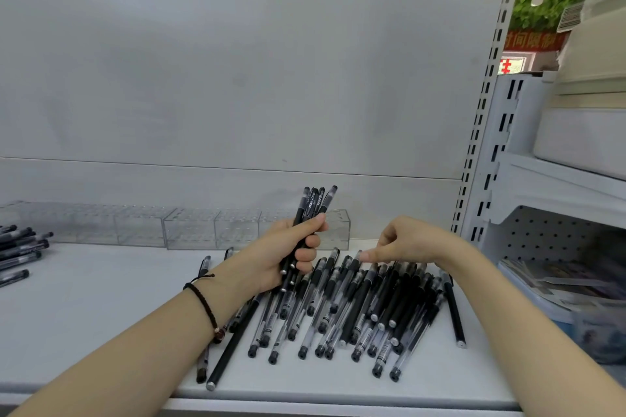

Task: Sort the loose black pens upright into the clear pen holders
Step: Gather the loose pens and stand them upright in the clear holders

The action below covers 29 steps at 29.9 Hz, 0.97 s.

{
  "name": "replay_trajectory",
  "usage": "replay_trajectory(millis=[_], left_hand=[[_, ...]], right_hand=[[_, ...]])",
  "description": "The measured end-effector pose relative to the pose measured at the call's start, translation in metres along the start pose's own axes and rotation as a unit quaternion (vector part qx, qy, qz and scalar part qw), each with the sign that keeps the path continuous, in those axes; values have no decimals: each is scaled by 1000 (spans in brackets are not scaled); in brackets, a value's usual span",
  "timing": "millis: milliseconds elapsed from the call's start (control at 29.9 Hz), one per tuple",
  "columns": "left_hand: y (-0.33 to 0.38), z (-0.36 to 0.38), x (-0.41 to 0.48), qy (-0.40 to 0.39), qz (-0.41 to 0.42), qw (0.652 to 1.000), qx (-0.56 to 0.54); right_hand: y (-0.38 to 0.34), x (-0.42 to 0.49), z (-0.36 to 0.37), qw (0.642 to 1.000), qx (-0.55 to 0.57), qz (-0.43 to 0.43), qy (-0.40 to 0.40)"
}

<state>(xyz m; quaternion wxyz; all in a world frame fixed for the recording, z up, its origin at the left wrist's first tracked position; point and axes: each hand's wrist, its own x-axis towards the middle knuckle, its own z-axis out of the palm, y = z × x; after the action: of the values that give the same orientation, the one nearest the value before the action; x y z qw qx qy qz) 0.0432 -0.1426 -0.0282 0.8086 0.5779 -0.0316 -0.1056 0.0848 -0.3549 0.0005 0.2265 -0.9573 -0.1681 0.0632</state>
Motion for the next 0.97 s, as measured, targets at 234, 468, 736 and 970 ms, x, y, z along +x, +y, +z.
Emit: replay_trajectory(millis=[234, 468, 736, 970], left_hand=[[0, 1, -1, -3, 2, 1000, 5], [1, 2, -2, -1, 7, 1000, 0], [2, 15, -12, -71, 4, 997, 22], [-2, 11, -8, -125, -26, 992, 21]], right_hand=[[-3, -1, 3, 997, -42, 12, -68], [-11, -6, 0, 990, 138, -11, 6], [-22, -3, 1, 891, 428, -76, 132], [-25, -4, 7, 918, 362, -128, 101]])
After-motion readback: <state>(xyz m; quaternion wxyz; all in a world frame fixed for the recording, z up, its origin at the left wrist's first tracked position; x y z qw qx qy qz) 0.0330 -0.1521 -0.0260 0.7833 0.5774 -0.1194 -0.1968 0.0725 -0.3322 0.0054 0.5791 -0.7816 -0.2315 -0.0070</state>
